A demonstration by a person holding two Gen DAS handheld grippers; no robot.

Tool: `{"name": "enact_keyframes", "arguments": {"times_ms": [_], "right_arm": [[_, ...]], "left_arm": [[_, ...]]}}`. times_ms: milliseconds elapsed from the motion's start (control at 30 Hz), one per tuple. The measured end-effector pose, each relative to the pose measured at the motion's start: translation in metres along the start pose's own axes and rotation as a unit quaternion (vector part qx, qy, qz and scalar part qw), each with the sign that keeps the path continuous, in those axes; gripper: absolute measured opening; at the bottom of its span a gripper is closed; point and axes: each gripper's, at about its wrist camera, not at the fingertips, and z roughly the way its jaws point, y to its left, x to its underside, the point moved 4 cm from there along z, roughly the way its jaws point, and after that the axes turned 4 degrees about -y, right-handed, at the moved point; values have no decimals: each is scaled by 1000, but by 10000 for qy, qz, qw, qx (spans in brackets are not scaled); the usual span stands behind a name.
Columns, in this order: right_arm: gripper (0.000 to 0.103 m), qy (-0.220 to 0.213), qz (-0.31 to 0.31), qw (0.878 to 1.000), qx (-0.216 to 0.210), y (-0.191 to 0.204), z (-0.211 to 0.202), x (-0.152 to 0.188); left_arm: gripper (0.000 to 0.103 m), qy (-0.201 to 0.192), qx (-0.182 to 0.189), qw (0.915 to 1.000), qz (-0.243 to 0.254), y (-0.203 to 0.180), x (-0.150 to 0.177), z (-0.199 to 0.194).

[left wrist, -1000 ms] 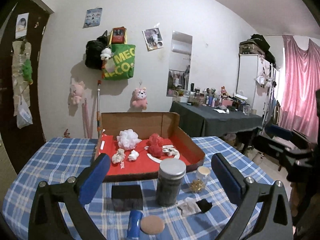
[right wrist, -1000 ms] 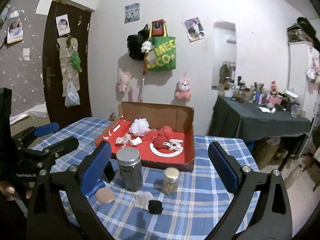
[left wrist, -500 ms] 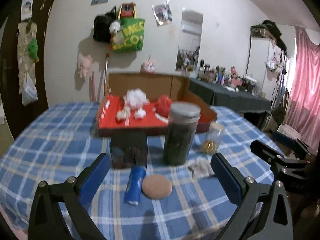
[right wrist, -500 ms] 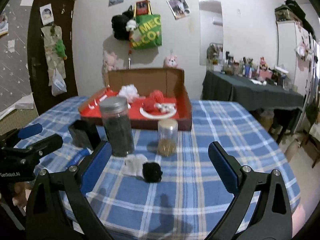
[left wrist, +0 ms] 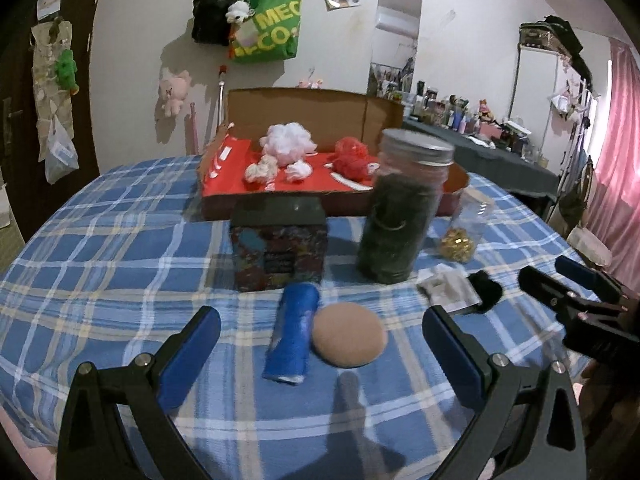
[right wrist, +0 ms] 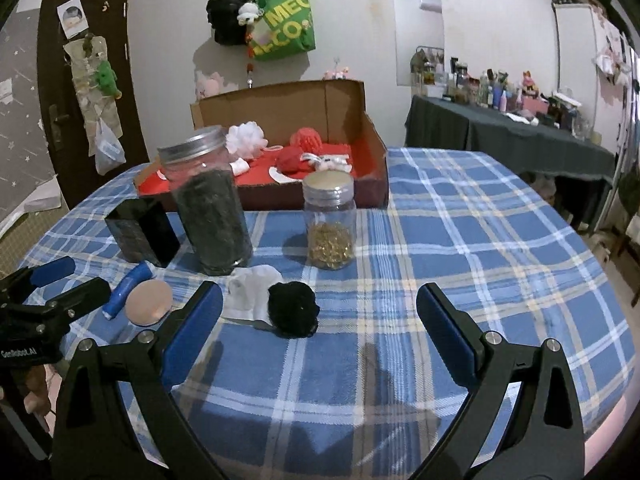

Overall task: Organize soft objects
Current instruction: 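Grasp the blue roll with the left tool while the right grasps the black pom-pom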

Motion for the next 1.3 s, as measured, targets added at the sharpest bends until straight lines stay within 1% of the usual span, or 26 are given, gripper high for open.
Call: {"name": "enact_keyframes", "arguments": {"times_ms": [133, 200, 300, 333, 367, 400, 433, 467, 500, 533, 567, 600, 633, 667, 700, 767, 933, 1067, 1300], "right_arm": [[99, 178, 60, 9998, -44, -5, 12, 4], [99, 311, 145, 9993, -120, -8, 19, 6], [96, 452, 297, 9982, -262, -11, 28, 10], [91, 484, 330, 9979, -286, -12, 31, 11], [84, 526, 343, 9976, -306, -13, 34, 12], [81, 555, 340, 9974, -312, -13, 37, 12], [74, 585, 326, 9973, -311, -13, 39, 13], [65, 614, 319, 9971, -328, -13, 42, 13], [58, 661, 325, 9966, -373, -13, 44, 14], [43, 742, 357, 9954, -496, -12, 47, 15], [31, 794, 395, 9943, -591, -12, 50, 16], [29, 869, 438, 9928, -704, -11, 53, 18], [27, 947, 510, 9898, -935, -10, 55, 20], [26, 973, 559, 9878, -1079, -9, 55, 21], [25, 973, 550, 9874, -1125, -8, 54, 21], [25, 839, 405, 9902, -1036, -5, 49, 18], [25, 620, 331, 9916, -1084, -1, 36, 11], [25, 566, 351, 9908, -1180, 1, 32, 7], [25, 549, 298, 9907, -1208, 4, 30, 5]], "left_arm": [[101, 185, -129, 9997, -94, 18, 6, 10], [97, 300, -219, 9992, -135, 26, 9, 16], [89, 473, -217, 9984, -220, 35, 14, 24], [86, 534, -184, 9981, -259, 37, 15, 27], [80, 576, -154, 9978, -279, 39, 16, 29], [76, 617, -115, 9976, -286, 40, 18, 32], [67, 672, -72, 9973, -275, 40, 19, 35], [65, 685, -20, 9974, -239, 39, 20, 37], [58, 653, 38, 9976, -206, 38, 19, 37], [39, 665, 197, 9974, -199, 36, 19, 38], [26, 700, 358, 9967, -207, 34, 19, 38], [26, 697, 396, 9966, -209, 33, 18, 37], [25, 676, 371, 9969, -176, 31, 17, 36], [24, 649, 425, 9969, -142, 29, 16, 35], [24, 626, 494, 9967, -168, 27, 14, 33], [23, 571, 588, 9963, -238, 24, 9, 29], [23, 402, 803, 9958, -195, 11, -3, 20], [23, 378, 899, 9952, -113, 1, -5, 19], [23, 383, 933, 9949, -67, -5, -6, 19]]}}
